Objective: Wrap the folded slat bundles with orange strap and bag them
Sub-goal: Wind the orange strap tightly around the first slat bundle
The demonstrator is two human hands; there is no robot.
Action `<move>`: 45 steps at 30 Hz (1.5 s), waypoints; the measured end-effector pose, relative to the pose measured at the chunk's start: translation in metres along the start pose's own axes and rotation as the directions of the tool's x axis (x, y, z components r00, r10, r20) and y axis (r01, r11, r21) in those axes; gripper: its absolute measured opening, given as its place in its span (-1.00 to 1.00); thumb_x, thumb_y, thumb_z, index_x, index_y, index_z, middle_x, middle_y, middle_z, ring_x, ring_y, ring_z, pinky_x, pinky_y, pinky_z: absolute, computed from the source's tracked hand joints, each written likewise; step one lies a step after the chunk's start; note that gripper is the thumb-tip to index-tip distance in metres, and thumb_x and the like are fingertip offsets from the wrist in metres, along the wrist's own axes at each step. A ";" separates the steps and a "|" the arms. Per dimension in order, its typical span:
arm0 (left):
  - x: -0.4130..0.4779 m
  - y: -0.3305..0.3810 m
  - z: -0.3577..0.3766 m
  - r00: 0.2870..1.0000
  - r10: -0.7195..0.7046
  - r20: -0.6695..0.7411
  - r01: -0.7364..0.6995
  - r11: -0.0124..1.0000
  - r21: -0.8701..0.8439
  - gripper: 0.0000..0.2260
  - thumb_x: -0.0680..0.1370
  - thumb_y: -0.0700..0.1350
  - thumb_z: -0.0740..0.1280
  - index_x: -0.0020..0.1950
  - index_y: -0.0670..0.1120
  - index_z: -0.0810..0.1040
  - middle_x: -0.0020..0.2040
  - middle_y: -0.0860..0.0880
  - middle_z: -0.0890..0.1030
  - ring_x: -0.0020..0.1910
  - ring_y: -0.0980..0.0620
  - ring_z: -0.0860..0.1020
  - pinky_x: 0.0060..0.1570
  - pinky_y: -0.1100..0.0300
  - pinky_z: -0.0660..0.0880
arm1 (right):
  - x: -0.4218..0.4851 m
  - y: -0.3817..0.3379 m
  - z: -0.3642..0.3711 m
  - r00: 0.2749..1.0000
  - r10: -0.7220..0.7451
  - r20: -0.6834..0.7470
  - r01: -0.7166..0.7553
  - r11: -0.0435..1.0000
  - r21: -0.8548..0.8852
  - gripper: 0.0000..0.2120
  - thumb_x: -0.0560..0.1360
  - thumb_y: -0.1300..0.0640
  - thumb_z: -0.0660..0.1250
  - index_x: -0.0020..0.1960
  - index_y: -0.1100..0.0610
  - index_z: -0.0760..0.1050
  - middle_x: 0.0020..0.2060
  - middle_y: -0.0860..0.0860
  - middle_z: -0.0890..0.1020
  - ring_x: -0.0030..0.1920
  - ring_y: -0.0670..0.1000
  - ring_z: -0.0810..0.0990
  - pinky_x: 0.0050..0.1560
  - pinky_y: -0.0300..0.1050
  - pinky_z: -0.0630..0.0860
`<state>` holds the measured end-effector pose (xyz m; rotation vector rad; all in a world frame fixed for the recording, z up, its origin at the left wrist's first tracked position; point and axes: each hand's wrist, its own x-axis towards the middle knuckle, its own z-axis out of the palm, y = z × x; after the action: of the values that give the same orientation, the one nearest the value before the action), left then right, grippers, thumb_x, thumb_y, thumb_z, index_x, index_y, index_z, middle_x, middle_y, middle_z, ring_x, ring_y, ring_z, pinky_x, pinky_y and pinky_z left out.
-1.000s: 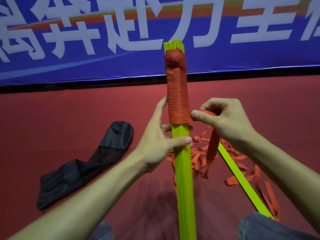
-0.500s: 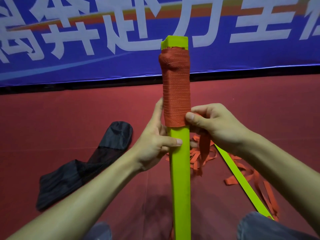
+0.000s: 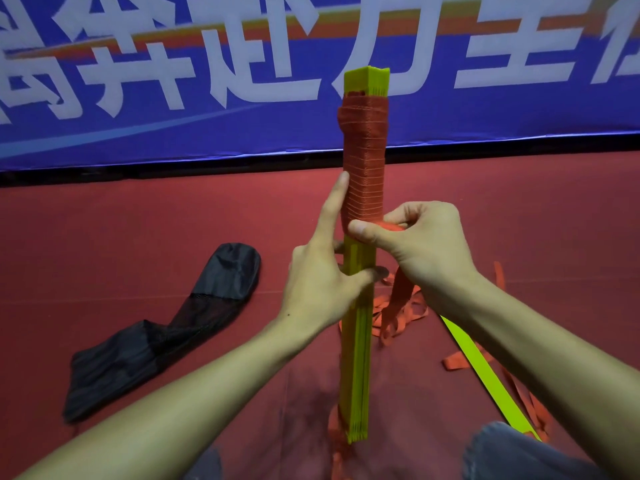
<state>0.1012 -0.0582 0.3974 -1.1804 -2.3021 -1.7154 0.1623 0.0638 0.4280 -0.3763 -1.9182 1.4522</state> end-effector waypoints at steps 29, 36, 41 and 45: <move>0.002 -0.006 -0.016 0.942 -0.006 0.335 0.208 0.794 -0.571 -0.14 0.37 -0.44 0.30 0.46 0.27 0.14 0.06 -0.24 0.65 -0.08 -0.37 0.68 -0.42 0.15 0.44 | 0.017 0.006 -0.026 0.863 -0.054 0.503 -0.012 0.992 0.127 -0.75 0.39 0.00 0.37 -0.05 0.13 0.66 -0.32 0.08 0.62 -0.30 -0.09 0.49 -0.23 -0.22 0.41; 0.003 0.000 -0.015 0.947 -0.009 0.322 0.212 0.770 -0.601 -0.02 0.36 -0.48 0.25 0.56 0.28 -0.01 0.15 -0.10 0.62 -0.10 -0.29 0.66 -0.41 0.08 0.55 | 0.006 0.000 -0.018 0.865 -0.032 0.501 -0.098 0.968 0.231 -0.70 0.41 0.05 0.35 -0.15 0.33 0.54 -0.37 0.07 0.59 -0.39 -0.09 0.52 -0.48 -0.21 0.41; -0.004 0.006 -0.009 0.989 -0.039 0.141 0.092 0.915 -0.393 0.09 0.40 -0.39 0.50 0.52 0.42 -0.06 0.23 -0.05 0.62 0.05 -0.08 0.68 0.04 -0.08 0.64 | 0.004 -0.006 -0.011 0.980 -0.052 0.190 0.041 0.997 0.061 -0.75 0.43 0.11 0.47 -0.34 0.16 0.48 -0.60 -0.17 0.43 -0.53 -0.22 0.33 -0.47 -0.36 0.28; -0.005 0.008 -0.002 0.999 -0.038 0.015 0.039 0.994 -0.100 0.11 0.33 -0.18 0.63 0.48 0.53 -0.05 0.05 0.18 0.66 -0.05 0.10 0.68 0.02 0.01 0.65 | 0.001 -0.008 -0.005 0.996 -0.064 0.058 0.065 0.998 -0.009 -0.69 0.34 0.02 0.55 -0.38 0.16 0.50 -0.53 -0.11 0.47 -0.48 -0.16 0.37 -0.43 -0.24 0.35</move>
<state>0.1087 -0.0620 0.4028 -1.1732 -2.2858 -1.8622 0.1660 0.0651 0.4368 -0.2779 -1.9665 1.4248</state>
